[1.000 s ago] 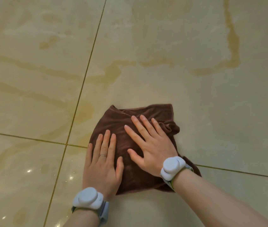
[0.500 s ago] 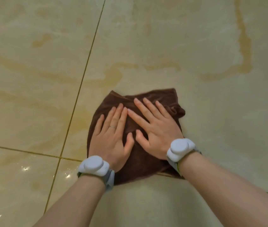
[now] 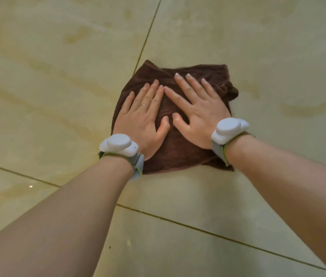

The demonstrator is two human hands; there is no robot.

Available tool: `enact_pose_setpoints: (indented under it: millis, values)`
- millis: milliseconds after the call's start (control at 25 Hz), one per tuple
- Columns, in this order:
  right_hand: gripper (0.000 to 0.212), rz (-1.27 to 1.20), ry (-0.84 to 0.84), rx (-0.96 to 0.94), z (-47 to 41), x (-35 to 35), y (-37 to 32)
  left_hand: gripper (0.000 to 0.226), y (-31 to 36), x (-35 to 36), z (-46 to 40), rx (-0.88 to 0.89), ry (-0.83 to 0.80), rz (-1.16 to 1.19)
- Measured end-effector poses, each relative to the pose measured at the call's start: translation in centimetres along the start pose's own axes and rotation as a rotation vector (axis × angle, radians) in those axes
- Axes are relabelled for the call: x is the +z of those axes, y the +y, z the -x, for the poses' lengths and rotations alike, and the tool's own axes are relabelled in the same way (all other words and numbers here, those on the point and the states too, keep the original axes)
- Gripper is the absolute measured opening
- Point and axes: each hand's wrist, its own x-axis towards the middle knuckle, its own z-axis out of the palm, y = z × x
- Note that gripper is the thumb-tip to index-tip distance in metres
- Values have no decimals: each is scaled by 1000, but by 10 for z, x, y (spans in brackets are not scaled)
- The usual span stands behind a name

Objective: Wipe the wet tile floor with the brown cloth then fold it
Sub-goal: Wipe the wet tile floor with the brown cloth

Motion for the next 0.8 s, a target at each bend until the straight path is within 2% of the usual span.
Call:
enact_pose_setpoints:
  millis: [320,440,600,800]
  values:
    - [69,-143,-48,-248,72,13,-160,73,-54,-27,193,-247,-95,-70]
    - [67,-154,-87,-296,98,18,-193,72,-54,-28,242,-316,-108,-62]
    - [68,-116,-95,-337,93,19,-185,74,-58,-25,236,-289,-99,-60]
    - [68,-51,-67,-319,24,12,-156,72,-77,-26,165,-295,-41,-38]
